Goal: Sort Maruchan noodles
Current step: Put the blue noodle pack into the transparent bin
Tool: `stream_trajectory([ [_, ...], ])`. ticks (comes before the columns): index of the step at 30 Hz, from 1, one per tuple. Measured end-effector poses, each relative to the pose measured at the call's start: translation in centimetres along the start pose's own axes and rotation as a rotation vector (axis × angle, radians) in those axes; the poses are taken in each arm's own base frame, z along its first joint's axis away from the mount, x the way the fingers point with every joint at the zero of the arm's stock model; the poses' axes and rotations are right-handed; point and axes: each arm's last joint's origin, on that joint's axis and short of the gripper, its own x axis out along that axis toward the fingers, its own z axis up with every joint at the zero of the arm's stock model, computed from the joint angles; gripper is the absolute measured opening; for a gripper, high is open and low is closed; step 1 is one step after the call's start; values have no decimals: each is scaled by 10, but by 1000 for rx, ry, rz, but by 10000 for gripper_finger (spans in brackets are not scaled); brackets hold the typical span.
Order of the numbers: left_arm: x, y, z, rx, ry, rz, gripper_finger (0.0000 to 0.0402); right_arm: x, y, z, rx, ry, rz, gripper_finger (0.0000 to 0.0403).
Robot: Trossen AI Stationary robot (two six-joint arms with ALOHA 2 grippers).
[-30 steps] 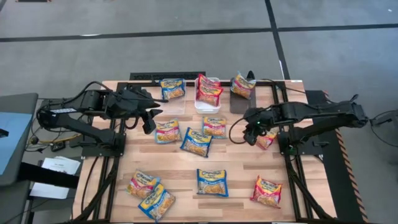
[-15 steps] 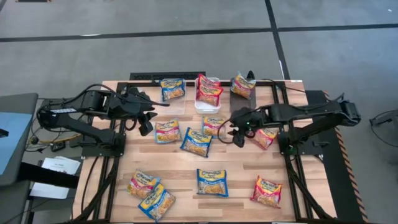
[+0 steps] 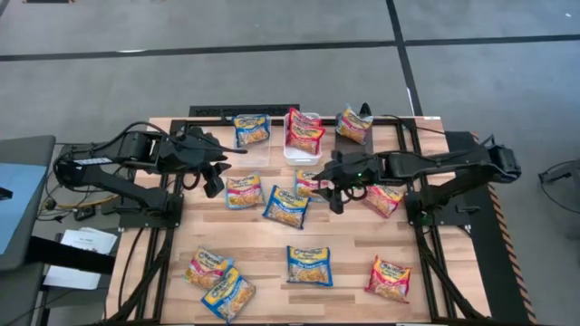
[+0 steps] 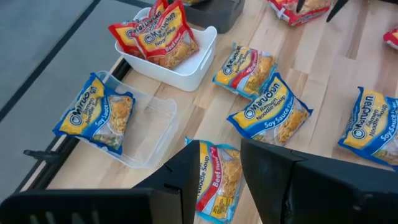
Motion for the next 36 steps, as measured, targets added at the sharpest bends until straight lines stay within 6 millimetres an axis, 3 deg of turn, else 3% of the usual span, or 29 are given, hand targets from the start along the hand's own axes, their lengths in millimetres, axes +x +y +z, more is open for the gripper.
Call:
stream_trajectory([
  [7, 0, 0, 0, -2, -3, -2, 106, 26, -1, -4, -2, -11, -9, 210],
  [20, 0, 0, 1, -4, -8, -4, 106, 79, -10, -35, 8, 130, -40, 210],
  [36, 0, -1, 2, 1, -22, -7, 106, 113, -9, -67, 74, 251, -5, 210],
])
